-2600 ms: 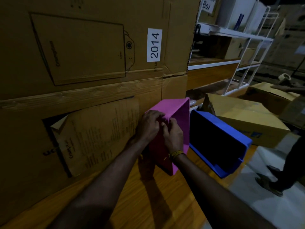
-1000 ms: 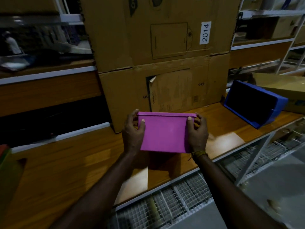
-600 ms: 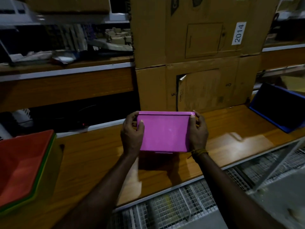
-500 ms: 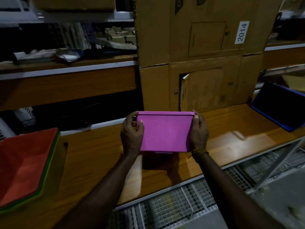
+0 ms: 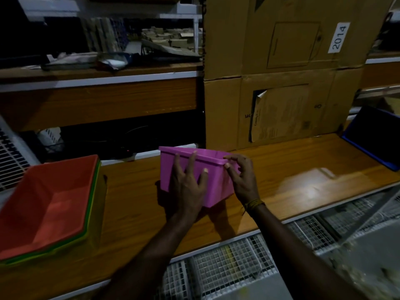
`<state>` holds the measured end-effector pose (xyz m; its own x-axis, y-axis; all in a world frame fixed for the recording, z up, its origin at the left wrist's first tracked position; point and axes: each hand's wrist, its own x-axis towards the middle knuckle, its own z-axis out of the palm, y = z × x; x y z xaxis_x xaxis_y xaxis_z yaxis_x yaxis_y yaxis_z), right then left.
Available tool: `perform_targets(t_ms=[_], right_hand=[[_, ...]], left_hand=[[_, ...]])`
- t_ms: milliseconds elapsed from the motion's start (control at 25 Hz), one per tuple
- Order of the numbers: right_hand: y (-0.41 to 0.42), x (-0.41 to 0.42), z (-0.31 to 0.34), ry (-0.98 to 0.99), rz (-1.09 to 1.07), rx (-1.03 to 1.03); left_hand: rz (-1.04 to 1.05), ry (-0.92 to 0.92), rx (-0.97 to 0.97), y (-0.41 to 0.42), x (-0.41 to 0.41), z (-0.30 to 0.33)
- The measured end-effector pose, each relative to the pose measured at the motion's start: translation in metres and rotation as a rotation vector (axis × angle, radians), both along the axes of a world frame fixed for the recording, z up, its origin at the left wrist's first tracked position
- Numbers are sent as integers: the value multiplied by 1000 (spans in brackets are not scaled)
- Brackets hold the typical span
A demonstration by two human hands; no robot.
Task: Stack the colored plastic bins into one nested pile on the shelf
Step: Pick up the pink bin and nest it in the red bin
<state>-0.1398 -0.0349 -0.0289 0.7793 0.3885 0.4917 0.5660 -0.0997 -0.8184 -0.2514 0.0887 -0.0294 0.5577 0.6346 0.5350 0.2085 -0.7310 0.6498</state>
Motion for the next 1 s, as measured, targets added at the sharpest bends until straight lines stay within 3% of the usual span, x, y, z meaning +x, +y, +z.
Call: perform_targets(t_ms=[280,600,720,920,1000], right_hand=[[34,-1,-5,-158,111,-80],[17,63,-43,-192,-49,-538],[12,71,-45,-172,-54,-643],[19,61,-52,-189,3,-656],[20,54,-57,-228,36,-643]], left_hand=[[73,56,65,9,-9,12],[-32,-70,-115,45,-58,-26],[74,36,-130,41,-64,-36],[376,396,-44,36,-63,-50],[384,429,-43,23,-51,-48]])
